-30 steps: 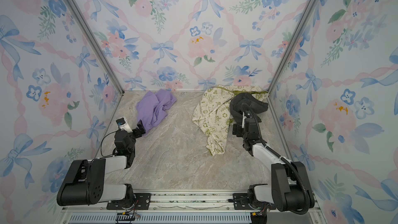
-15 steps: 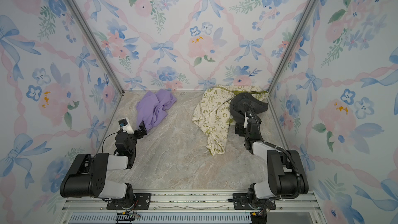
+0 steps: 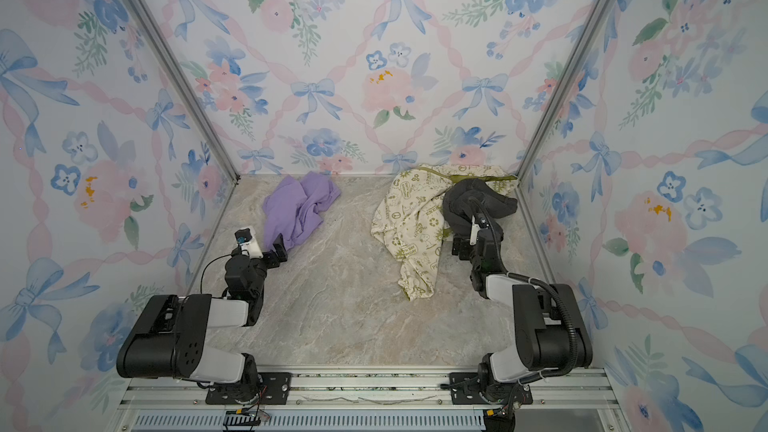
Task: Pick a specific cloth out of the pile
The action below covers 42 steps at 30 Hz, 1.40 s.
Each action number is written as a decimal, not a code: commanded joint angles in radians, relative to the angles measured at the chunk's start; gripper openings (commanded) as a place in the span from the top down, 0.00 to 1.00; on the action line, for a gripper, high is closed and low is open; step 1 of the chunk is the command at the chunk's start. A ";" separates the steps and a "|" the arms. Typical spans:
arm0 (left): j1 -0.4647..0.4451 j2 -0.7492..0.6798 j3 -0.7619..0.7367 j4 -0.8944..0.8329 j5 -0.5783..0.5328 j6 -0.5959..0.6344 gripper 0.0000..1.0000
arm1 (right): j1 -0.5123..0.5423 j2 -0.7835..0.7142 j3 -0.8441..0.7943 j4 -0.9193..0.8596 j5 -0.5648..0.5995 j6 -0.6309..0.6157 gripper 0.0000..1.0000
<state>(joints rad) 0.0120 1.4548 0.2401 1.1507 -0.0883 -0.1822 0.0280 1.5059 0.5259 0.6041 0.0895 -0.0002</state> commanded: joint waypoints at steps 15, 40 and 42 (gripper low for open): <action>-0.093 0.096 -0.072 0.238 -0.136 0.081 0.02 | 0.014 0.040 -0.134 0.296 -0.011 0.002 0.03; -0.125 0.103 -0.047 0.204 -0.134 0.129 0.02 | 0.033 0.040 -0.133 0.300 0.030 -0.011 0.03; -0.121 0.103 -0.048 0.204 -0.126 0.126 0.02 | 0.031 0.040 -0.133 0.299 0.030 -0.011 0.03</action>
<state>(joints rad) -0.1135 1.5425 0.1738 1.3628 -0.2207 -0.0704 0.0498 1.5417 0.3775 0.8734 0.1059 -0.0021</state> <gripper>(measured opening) 0.979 0.970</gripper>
